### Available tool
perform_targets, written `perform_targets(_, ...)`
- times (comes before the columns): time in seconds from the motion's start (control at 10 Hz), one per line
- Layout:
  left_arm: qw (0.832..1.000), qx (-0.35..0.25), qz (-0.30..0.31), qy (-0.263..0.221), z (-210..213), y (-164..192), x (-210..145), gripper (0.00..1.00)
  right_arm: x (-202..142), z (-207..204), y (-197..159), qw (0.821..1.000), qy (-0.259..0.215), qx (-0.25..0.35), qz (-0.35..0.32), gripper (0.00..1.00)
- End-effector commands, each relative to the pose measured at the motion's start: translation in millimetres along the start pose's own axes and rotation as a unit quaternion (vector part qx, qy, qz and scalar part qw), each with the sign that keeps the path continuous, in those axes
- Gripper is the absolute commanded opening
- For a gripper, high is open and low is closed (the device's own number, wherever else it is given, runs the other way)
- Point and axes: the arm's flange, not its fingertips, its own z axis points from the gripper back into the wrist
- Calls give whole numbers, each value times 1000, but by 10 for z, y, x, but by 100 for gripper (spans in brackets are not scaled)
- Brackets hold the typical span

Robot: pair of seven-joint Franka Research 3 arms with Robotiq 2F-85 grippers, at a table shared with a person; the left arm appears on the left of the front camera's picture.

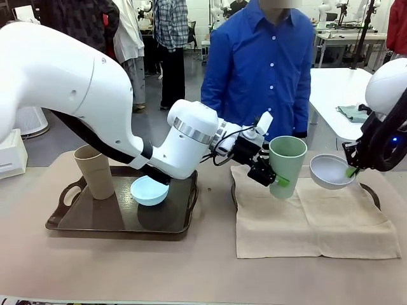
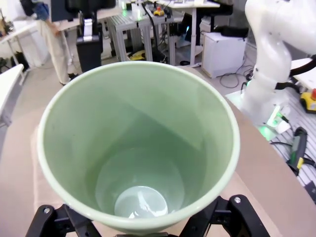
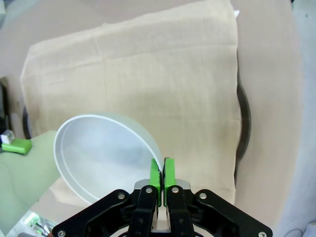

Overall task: Set up a tray with a mat and arrange the tableware.
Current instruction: Place the Picnic Bowl and Reusable plastic cup back onto the Handle tray in front of the human's position.

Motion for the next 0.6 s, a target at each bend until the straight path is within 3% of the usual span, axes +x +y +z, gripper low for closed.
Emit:
perform_targets(0.0,999,-1,-36,-14,-56,86,-50,85,150,-182,-93,1000,16,5,-13,4)
perform_targets(0.5,999,-7,-45,-4,-151,210,-238,85,155,-401,-195,999,37,2,-22,4)
